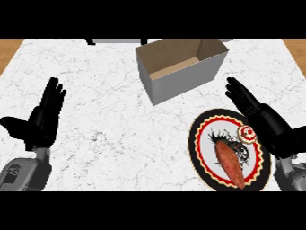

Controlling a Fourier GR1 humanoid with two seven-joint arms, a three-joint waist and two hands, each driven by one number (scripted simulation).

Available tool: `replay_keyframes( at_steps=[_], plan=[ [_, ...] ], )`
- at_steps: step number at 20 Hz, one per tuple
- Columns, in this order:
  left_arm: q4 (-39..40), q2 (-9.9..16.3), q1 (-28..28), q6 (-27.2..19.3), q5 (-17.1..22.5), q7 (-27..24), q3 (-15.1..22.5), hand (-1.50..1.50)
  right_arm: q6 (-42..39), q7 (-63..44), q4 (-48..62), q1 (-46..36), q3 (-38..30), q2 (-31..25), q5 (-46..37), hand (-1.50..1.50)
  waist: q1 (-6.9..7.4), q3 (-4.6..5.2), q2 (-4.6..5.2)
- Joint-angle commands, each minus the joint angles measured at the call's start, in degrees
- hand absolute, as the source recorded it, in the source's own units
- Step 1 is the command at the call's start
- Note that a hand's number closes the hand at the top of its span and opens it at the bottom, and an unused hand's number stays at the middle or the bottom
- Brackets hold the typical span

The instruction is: Pick the cupcake from the plate and place it in the cardboard box

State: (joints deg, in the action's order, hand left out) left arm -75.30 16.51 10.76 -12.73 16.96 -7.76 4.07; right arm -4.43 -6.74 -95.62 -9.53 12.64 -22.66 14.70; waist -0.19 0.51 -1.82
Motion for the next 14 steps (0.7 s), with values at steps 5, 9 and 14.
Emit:
replay_keyframes(
  at_steps=[5,9,14],
  plan=[
    [-5.23,2.67,3.72,4.45,-8.76,3.38,10.69,0.00,9.48,3.46,4.72,7.86,-3.48,-2.06,-11.52,-1.50,-1.17,-0.66,1.65],
    [-3.92,3.47,2.61,6.80,-7.89,2.86,10.87,0.00,13.23,6.61,5.70,8.44,-3.00,-14.74,-29.89,-1.50,-3.47,-0.02,1.50],
    [-4.74,2.54,4.30,7.75,-8.96,5.31,13.48,0.00,25.50,12.53,5.78,14.42,1.69,-17.26,-49.08,-1.50,-2.79,-0.48,1.45]
  ],
)
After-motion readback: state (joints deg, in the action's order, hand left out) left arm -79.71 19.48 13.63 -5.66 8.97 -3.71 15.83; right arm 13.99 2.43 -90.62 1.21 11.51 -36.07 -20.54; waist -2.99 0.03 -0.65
